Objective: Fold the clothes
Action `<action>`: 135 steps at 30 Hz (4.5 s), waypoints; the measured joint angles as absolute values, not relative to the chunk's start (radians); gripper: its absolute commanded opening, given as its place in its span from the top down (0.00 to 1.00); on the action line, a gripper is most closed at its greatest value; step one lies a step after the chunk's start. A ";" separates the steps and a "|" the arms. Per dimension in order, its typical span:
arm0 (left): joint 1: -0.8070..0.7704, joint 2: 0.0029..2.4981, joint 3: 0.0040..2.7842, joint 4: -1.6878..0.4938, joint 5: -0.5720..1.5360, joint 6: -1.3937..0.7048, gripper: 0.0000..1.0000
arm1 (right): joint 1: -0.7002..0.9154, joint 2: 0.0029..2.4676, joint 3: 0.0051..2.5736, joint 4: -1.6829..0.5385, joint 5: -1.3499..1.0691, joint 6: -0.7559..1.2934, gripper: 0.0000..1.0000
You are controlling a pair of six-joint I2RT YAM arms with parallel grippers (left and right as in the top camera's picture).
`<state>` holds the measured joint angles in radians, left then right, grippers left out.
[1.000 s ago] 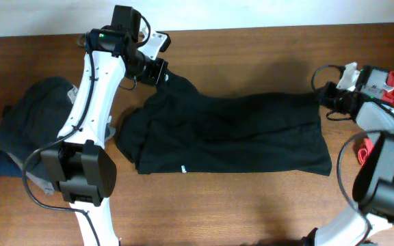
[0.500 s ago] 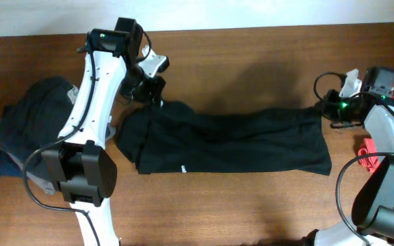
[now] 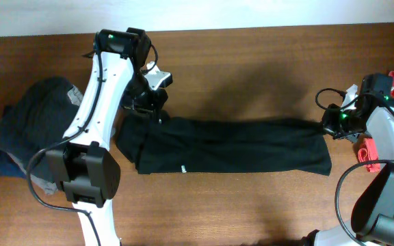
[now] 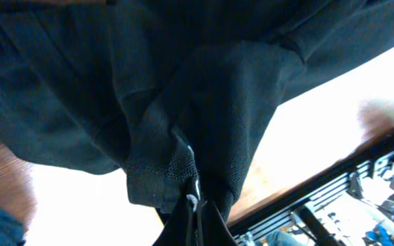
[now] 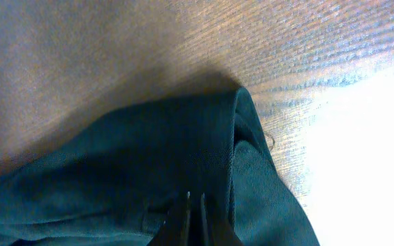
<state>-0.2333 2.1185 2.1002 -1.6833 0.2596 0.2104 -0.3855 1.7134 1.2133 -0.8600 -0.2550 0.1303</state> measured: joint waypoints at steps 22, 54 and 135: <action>-0.246 2.119 2.001 -1.684 0.037 0.131 0.82 | -0.385 1.713 1.213 -0.917 -0.090 0.184 0.64; -0.300 2.117 1.654 -1.269 0.227 0.130 0.99 | -0.385 1.713 1.214 -0.918 -0.317 0.210 0.45; -0.064 1.890 1.897 -1.441 0.138 0.111 0.34 | -0.024 1.711 1.385 -1.103 -0.256 -0.006 0.96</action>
<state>-0.0643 1.8904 1.8965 -1.4410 0.1375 0.1112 -0.0242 1.7111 1.3849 -1.1030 -0.2558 -0.0055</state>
